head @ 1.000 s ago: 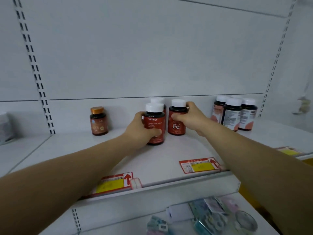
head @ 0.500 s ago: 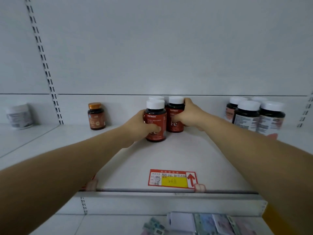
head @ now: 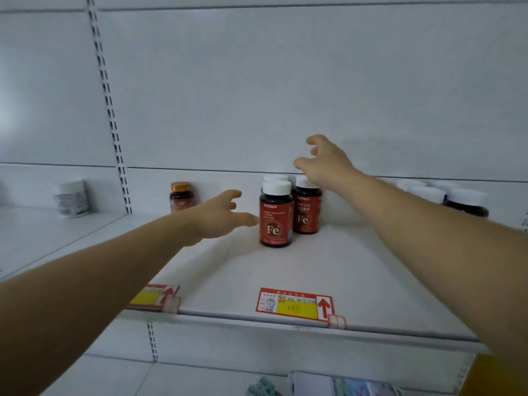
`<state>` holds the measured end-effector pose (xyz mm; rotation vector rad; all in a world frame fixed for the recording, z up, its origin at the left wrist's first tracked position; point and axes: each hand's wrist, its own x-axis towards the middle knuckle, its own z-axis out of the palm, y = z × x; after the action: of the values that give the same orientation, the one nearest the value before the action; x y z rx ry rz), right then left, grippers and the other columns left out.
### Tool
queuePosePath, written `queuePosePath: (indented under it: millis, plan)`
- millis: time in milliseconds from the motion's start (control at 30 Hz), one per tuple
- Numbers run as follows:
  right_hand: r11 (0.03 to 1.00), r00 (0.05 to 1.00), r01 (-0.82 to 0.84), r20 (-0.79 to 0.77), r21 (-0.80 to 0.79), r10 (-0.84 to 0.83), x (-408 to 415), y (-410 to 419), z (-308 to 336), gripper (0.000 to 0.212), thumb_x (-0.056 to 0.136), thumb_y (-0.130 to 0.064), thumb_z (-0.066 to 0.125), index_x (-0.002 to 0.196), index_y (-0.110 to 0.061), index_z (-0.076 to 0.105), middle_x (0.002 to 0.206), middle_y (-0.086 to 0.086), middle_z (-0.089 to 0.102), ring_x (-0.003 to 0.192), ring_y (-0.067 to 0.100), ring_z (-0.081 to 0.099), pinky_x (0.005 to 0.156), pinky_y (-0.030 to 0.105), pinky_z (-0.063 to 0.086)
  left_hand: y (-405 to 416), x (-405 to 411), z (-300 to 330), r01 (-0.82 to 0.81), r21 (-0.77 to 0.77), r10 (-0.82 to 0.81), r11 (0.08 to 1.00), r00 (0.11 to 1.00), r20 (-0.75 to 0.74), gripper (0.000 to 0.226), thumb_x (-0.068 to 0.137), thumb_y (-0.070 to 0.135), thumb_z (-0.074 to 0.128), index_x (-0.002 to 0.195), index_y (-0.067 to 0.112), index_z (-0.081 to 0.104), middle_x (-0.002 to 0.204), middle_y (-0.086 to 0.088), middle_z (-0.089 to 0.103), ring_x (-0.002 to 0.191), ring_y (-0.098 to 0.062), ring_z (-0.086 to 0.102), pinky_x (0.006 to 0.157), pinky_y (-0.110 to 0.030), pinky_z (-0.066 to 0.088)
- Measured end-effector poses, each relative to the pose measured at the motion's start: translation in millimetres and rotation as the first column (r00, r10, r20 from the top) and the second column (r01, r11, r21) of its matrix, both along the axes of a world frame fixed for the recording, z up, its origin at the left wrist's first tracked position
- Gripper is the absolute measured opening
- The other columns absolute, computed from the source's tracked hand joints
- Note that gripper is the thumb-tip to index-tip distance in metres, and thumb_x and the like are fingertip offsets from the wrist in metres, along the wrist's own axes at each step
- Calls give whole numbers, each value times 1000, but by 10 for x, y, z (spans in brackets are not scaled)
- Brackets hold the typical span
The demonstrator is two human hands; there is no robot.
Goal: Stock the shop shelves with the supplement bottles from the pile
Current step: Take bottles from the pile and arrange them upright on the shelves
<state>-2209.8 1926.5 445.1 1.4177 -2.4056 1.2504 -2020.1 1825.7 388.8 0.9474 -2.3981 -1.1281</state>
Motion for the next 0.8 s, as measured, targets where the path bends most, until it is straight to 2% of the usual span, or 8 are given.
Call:
queuePosePath:
  millis: [133,267,433,667,800]
  plan:
    - [974,964,-183,-169,135,204,780,-378,244,63,87,-47,57,143,-23,38,145,1,41,127,22,46,100,31,37,-186,753,134,-61,-253,95,966,988,123,65,85,42,64,141,25,36,134,1,46,109,-16,48,89,-25,36]
    - [898,883,-341,-232,279,408,1843,-1025,233,66,89,-54,54,144,-23,36,149,1,39,133,22,39,101,30,32,-406,1836,182,-229,-360,285,904,952,109,67,84,43,64,142,28,34,147,1,39,128,-18,43,98,-26,33]
    - [778,751,-520,-244,354,613,3609,-1891,79,69,89,-58,51,145,-22,35,151,2,36,135,23,37,105,33,32,-647,3616,-6,-383,-494,529,781,825,198,72,82,50,63,143,31,31,149,2,36,129,-20,42,103,-29,33]
    - [515,478,-756,-196,403,856,6344,-2786,-277,67,91,-56,51,146,-21,34,150,5,38,134,26,40,106,35,32,-1000,5985,-407,-595,-369,698,714,650,300,68,85,46,62,144,26,33,143,-2,44,120,-19,48,97,-29,38]
    - [380,355,-800,-145,463,924,7497,-3207,-553,66,93,-52,50,147,-18,33,151,7,36,133,26,39,103,34,34,-1295,7039,-631,-705,-300,762,643,549,343,71,85,47,62,145,27,30,146,-1,41,124,-19,48,97,-25,35]
